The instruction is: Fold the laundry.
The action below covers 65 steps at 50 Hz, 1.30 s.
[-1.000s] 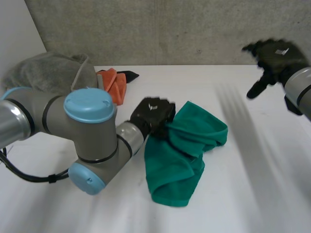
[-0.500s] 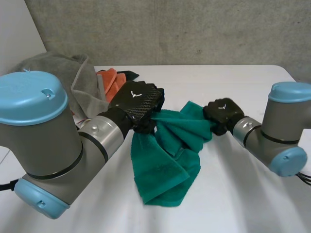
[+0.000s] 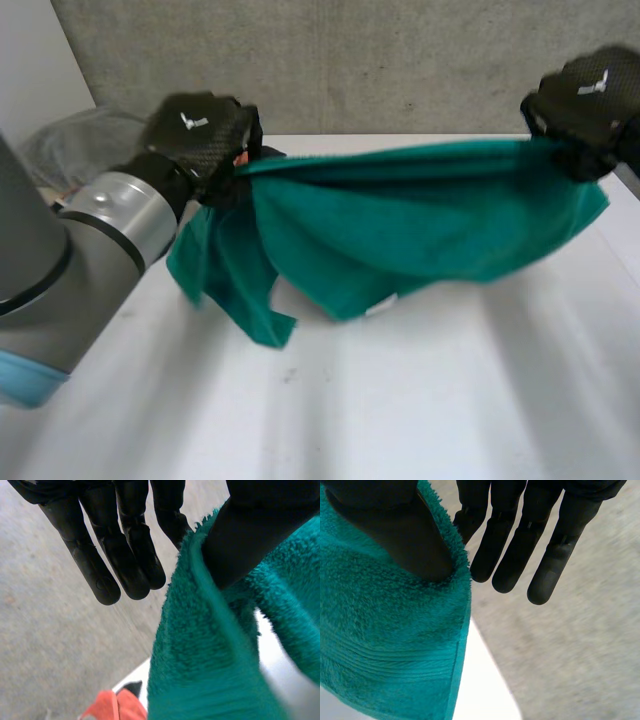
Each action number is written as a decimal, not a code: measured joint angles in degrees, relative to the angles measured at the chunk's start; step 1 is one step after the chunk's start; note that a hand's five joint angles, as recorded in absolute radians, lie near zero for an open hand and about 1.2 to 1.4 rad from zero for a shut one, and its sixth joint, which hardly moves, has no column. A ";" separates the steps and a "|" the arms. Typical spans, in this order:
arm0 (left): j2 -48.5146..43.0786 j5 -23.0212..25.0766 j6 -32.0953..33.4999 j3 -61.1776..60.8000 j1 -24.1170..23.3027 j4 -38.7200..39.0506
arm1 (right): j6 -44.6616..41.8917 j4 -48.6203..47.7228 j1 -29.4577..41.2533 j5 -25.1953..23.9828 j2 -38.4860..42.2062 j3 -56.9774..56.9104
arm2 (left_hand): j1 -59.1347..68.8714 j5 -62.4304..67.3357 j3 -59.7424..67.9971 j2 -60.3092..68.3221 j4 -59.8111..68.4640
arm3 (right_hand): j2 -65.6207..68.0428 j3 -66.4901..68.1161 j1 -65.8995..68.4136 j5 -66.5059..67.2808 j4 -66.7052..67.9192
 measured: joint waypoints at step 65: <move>-15.09 4.01 12.40 -17.73 3.06 22.58 | 12.70 -32.32 5.34 12.83 20.60 18.50 | -41.95 -43.08 -44.86 -45.40 -46.45 | 0.00 0.06 0.00 2.21 0.25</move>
